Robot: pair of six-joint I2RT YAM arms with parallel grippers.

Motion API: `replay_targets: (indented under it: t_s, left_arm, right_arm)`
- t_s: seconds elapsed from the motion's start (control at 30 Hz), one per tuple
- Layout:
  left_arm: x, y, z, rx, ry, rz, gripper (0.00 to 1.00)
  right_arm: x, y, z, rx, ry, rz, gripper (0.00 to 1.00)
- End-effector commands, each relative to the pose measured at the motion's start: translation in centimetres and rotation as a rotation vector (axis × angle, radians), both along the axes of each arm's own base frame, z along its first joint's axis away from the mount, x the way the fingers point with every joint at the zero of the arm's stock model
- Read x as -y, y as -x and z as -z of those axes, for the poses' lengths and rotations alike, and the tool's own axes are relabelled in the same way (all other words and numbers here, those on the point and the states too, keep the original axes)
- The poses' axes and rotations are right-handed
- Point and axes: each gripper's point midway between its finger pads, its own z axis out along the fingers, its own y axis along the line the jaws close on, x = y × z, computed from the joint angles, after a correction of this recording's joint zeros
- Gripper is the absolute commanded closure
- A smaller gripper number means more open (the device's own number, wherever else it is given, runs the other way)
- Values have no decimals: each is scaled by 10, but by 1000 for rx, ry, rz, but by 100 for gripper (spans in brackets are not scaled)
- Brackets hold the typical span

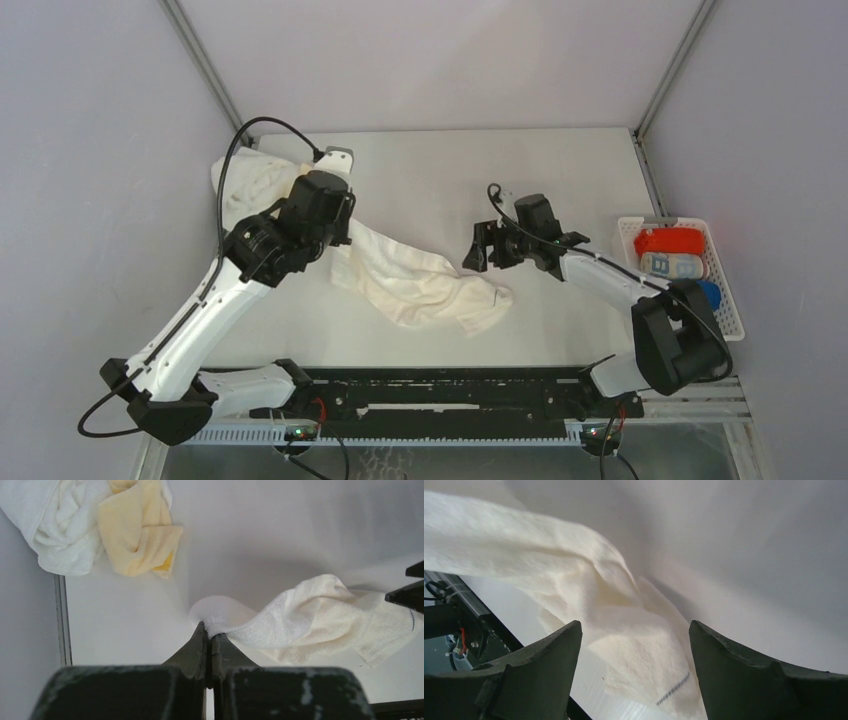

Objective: Roll the towels
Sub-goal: Flatten out the towel at the center of the board.

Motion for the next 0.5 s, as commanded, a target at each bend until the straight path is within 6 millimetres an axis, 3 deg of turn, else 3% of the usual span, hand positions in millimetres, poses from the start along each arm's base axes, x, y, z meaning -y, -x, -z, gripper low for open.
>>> replay_targets:
  t_s: [0.0,0.3,0.47]
  left_arm:
    - [-8,2,-3,35,23,-30,100]
    - [-16,6,-5,45,34,-48,100]
    - [-26,7,-10,64,35,-74,100]
  right_arm:
    - [-36,-26,-26,124,-71,-125,21]
    - [-81,-32,15,9,-140,-281,25]
    - [-93,-33,34,-39,-176,-310,40]
